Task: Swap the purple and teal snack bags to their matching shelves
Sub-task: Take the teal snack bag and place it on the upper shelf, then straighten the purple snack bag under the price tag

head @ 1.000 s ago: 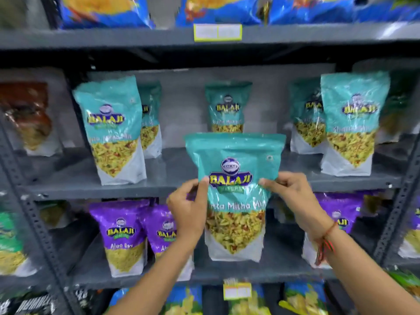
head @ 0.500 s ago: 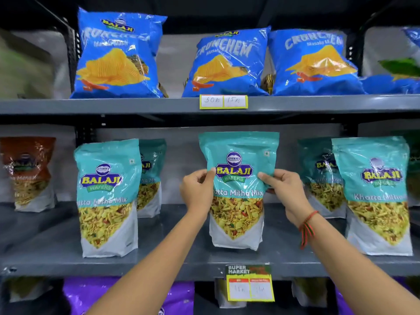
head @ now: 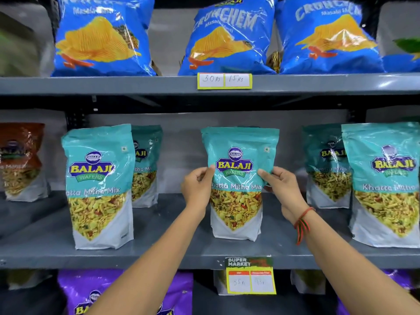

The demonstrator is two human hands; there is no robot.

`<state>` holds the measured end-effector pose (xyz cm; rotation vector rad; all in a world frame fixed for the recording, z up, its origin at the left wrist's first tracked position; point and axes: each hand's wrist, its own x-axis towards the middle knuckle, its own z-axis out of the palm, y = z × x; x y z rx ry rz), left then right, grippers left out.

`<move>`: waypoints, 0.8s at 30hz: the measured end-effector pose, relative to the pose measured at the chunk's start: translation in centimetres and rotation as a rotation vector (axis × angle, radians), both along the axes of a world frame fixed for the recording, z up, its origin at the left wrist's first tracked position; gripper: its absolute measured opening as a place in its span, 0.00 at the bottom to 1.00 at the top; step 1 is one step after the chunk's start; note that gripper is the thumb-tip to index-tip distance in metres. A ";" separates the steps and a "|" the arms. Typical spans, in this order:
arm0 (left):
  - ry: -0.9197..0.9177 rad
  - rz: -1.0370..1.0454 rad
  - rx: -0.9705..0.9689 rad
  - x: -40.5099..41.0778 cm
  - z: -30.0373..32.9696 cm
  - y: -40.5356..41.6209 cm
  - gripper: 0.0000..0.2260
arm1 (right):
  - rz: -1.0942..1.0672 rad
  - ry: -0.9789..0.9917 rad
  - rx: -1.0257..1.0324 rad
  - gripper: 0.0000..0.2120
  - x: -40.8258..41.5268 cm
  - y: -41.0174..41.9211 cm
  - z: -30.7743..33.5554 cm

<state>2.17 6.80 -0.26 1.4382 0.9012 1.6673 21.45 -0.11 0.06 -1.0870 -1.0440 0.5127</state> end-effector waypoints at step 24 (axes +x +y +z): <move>-0.179 0.349 0.223 -11.4 -10.0 -9.3 0.05 | -0.100 -0.571 0.503 0.06 -18.0 -10.6 -10.8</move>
